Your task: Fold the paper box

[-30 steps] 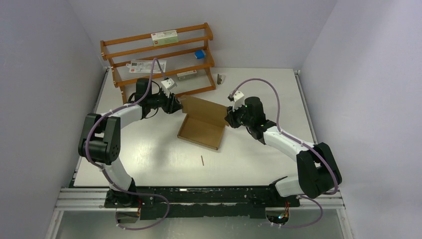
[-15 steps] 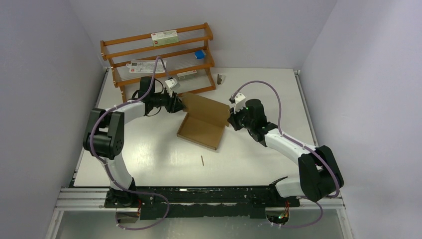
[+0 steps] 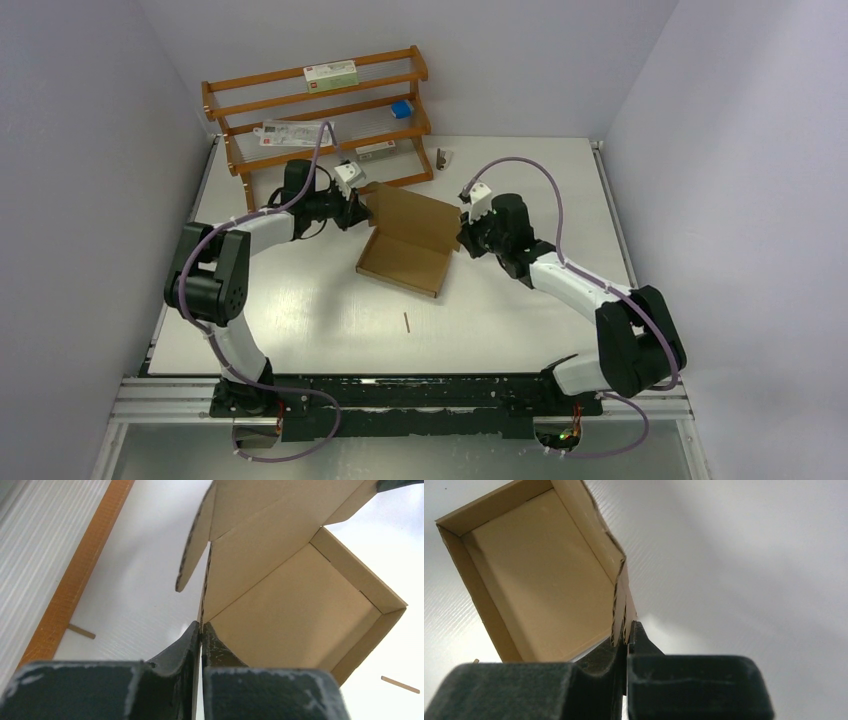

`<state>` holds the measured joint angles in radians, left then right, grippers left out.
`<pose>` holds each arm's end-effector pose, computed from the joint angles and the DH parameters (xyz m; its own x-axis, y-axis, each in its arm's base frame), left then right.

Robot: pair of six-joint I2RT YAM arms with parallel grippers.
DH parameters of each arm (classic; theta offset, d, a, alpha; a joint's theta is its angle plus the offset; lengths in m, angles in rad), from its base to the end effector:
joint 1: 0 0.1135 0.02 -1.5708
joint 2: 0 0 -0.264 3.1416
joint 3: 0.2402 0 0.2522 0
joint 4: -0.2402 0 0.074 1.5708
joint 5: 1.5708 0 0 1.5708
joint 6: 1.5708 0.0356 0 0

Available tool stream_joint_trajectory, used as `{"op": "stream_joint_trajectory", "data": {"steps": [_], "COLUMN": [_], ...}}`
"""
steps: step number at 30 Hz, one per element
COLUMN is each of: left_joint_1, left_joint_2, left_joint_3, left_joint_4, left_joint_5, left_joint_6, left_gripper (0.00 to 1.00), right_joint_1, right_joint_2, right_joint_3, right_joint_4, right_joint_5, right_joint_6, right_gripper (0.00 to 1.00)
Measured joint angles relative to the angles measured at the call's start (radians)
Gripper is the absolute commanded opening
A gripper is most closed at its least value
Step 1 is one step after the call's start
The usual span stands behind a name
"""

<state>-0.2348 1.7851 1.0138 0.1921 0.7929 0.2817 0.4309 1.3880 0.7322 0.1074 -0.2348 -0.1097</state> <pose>0.3602 -0.1122 0.1895 -0.3048 0.2735 -0.9123 0.8618 0.4870 -0.1419 0.2650 0.1309 0.2147 -0.4066 -0.3041 -0.8615 -0.6349 0.7721 0.0271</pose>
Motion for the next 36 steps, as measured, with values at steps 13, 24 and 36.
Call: {"op": "stream_joint_trajectory", "data": {"steps": [13,24,36], "left_joint_1": [-0.124,-0.238,-0.275], "left_joint_2": [-0.122,-0.168,-0.236], "left_joint_3": [-0.180,-0.273,-0.382], "left_joint_4": [0.198,0.309,0.377], "left_joint_5": [-0.367,-0.687,-0.750], "left_joint_6": [-0.224,-0.445,-0.529], "left_gripper": [0.05,0.05,0.05], "right_joint_1": [0.127,0.293,0.392], "right_joint_2": [0.057,0.190,0.190], "right_joint_3": [0.065,0.196,0.143], "right_joint_4": [-0.016,-0.093,-0.071], "right_joint_5": [0.351,0.815,1.005], "right_joint_6": [0.174,0.437,0.597], "right_gripper": [0.00,0.00,0.00]}}
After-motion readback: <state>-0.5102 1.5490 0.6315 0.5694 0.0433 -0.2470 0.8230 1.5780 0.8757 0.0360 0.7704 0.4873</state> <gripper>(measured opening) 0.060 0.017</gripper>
